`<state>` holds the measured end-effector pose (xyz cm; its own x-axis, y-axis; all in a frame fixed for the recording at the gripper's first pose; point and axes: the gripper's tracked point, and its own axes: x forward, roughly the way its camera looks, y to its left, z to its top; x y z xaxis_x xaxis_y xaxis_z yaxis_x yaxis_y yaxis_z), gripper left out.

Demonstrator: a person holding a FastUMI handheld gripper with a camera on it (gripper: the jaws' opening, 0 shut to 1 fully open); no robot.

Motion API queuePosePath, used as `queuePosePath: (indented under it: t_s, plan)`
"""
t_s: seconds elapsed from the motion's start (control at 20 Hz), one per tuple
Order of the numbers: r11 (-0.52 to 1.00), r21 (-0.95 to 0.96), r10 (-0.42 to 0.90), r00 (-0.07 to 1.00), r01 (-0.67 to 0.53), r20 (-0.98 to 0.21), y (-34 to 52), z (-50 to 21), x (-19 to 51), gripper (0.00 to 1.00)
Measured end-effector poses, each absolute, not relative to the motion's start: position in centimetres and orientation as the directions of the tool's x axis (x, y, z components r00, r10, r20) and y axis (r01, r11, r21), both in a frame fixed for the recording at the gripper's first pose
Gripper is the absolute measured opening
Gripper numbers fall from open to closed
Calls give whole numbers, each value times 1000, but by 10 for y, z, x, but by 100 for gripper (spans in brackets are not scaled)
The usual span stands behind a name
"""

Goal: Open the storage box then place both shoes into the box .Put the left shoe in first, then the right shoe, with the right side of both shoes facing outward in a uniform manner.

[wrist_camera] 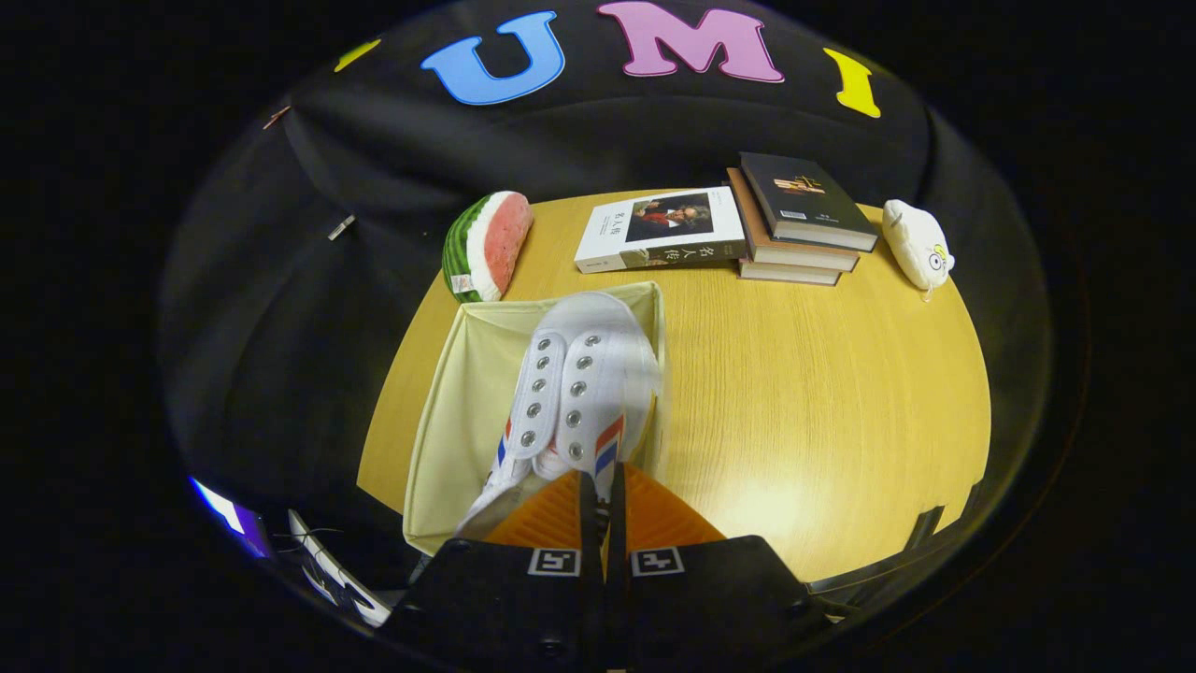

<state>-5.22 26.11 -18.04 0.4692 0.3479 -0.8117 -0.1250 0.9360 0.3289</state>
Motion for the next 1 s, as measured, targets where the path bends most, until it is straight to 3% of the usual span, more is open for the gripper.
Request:
queuePosePath:
  t_s: [0.4,0.45,0.5,0.65,0.75,1.0]
  plan:
    - [941,317,333,466,-116,-820,262,-195,-55,5]
    - [925,361,375,460,-120,-805,273,-192,-56,10]
    - [928,348,367,468,-129,-804,271,-189,-56,23]
    - [937,299,348,545,-180,-763,262,-175,-41,93]
    - [941,277,339,574,-196,-746,258,-168,-36,99]
    - [950,250,312,598,-186,-738,235,-171,-33,100]
